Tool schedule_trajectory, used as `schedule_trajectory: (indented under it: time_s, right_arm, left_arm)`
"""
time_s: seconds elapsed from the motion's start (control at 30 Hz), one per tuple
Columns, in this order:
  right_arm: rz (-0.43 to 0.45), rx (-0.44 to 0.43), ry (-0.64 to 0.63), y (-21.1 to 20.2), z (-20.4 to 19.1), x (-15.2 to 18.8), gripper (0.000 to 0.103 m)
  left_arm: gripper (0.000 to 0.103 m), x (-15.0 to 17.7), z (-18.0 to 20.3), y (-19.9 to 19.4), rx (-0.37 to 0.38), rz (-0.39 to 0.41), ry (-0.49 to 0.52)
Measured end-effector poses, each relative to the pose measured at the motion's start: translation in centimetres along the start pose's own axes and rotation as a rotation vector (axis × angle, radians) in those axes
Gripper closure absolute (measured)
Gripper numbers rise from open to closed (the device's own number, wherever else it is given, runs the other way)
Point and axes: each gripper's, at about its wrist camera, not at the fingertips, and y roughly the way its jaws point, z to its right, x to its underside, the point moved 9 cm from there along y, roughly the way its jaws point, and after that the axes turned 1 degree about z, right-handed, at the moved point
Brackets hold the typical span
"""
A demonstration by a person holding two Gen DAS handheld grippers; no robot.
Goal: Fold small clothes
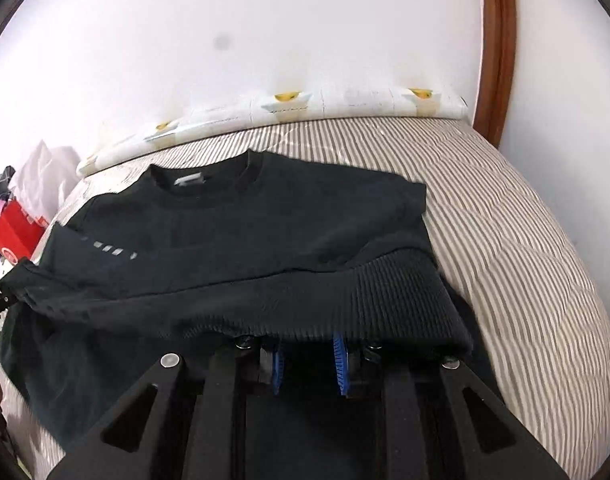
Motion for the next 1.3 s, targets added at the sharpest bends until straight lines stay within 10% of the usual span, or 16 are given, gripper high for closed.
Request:
schedule_trajectory:
  time_s: [0.27,0.4,1.3]
  right_arm:
    - [-0.003,0.013,0.091,2.9,2.3,-4.7,0.078]
    - [0.012,0.029,0.046,2.6,3.5,-5.3,0.053]
    - [-0.061,0.172,-0.087,7.0,3.5,-4.6,0.059]
  left_arm:
    - [0.08,-3.9,-1.7,2.0,-0.003,0.01,-0.059]
    - [0.05,-4.6,-3.2,1.3,-0.031,0.039,-0.018]
    - [0.061,-4.0,-3.9,7.0,-0.175,-0.033,0.132]
